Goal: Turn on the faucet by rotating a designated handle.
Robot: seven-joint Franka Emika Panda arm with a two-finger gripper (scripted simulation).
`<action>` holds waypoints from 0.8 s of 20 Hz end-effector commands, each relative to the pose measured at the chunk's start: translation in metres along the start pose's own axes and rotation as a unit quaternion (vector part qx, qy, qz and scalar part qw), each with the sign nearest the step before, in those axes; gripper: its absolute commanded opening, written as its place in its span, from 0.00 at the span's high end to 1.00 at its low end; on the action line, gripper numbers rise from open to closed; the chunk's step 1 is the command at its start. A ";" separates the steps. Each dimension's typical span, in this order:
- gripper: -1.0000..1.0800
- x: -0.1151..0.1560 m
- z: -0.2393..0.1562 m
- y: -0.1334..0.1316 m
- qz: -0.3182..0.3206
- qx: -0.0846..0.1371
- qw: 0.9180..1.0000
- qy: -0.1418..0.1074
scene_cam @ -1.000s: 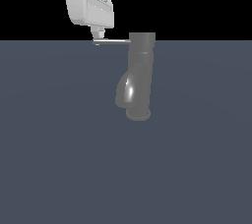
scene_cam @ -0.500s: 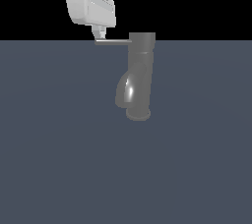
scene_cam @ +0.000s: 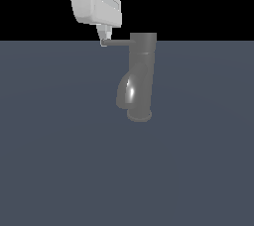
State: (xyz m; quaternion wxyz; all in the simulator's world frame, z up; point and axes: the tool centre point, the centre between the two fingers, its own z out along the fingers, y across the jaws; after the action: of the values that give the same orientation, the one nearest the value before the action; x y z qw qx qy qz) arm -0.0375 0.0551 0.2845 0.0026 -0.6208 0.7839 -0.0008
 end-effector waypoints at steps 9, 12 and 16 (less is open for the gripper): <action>1.00 0.030 0.000 0.024 0.003 -0.002 1.000 0.001; 1.00 0.037 0.000 0.031 0.003 -0.002 1.000 0.001; 1.00 0.036 0.000 0.034 -0.001 -0.001 1.000 0.001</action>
State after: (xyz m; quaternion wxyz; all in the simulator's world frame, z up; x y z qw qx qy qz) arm -0.0785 0.0278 0.2844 0.0013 -0.6213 0.7836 -0.0004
